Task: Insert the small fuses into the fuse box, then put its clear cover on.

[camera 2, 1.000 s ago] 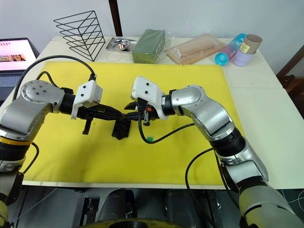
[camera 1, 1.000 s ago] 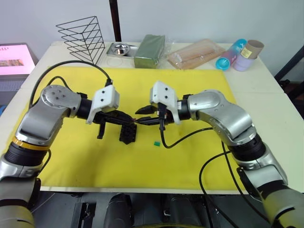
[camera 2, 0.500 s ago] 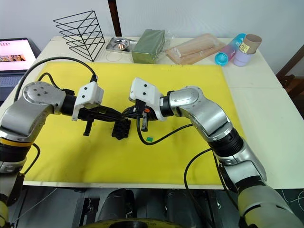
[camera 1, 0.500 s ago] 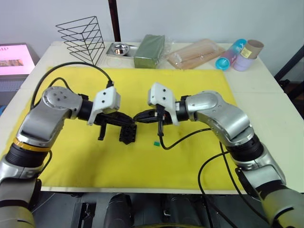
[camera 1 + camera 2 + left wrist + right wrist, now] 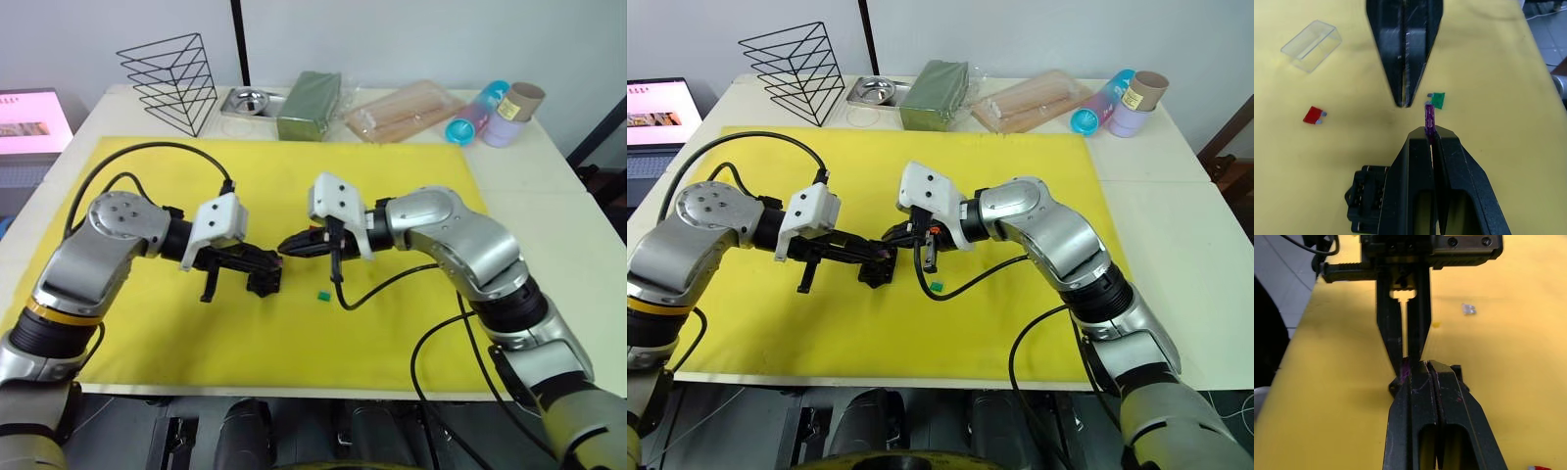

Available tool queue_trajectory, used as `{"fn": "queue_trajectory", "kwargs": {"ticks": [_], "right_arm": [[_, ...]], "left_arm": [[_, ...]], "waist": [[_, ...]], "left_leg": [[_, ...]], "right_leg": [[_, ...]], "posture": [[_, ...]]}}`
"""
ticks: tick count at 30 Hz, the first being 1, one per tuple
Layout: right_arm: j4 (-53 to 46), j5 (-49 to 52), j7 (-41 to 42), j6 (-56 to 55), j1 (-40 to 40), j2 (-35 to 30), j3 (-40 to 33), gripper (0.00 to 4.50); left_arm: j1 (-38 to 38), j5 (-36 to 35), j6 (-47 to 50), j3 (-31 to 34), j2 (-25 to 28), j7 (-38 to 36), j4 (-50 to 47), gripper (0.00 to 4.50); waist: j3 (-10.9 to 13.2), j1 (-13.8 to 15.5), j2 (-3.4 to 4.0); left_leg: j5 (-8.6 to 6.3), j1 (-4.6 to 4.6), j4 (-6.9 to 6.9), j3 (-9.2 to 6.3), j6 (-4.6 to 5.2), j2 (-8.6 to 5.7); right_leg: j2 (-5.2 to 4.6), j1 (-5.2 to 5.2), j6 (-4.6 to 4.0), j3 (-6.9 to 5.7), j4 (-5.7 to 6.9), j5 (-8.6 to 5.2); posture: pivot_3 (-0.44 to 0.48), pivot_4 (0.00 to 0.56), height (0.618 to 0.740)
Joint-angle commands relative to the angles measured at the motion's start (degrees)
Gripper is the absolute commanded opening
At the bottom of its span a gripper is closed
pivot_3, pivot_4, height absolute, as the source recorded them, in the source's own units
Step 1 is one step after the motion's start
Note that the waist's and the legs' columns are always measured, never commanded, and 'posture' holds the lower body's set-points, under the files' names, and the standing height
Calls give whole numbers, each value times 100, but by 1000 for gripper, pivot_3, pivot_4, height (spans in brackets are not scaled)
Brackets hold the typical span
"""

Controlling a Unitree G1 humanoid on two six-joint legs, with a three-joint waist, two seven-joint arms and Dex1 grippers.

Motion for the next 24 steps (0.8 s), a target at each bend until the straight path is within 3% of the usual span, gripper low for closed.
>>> {"fn": "queue_trajectory", "kwargs": {"ticks": [1, 4, 15, 18, 22, 24], "right_arm": [[-297, 45, 118, -88, -24, -130, -111, 897], [-250, -74, 42, -162, 48, -118, -13, 1919], [-164, -134, -120, -115, 24, 122, -7, 1919], [-122, -140, -179, -90, 3, 208, -15, 1276], [-103, -150, -177, -90, 1, 224, -7, 18], [-87, -172, -169, -114, 5, 211, 13, 18]], "left_arm": [[-67, -13, -73, 231, 68, 83, -91, 0], [-99, -38, -34, 233, 48, 122, -112, 0], [-193, -74, 5, 174, 6, 134, -131, 0], [-190, -58, -11, 153, -2, 127, -130, 0], [-171, -106, 37, 173, -15, 133, -177, 0], [-158, -125, 52, 183, -15, 134, -205, 0]], "waist": [[0, 3, 0], [0, 0, 0], [0, -3, 0], [0, -6, 0], [0, -3, 0], [0, -3, 0]], "left_leg": [[0, 0, 0, 0, 0, 0], [0, 0, 0, 0, 0, 0], [0, 0, 0, -1, 0, 0], [0, 0, 0, -1, 0, 0], [0, 0, 0, -1, 0, 0], [0, 0, 0, -1, 0, 0]], "right_leg": [[0, 1, 0, 0, 0, 0], [0, 0, 0, 0, 0, 0], [1, 0, 0, 0, 0, 0], [1, 0, 0, 0, 0, 0], [1, 0, 0, -1, 0, 0], [1, 0, 0, -1, 0, 0]], "posture": [[0, 150, 740], [0, 150, 740], [0, 150, 740], [0, 150, 740], [0, 150, 740], [0, 150, 740]]}}
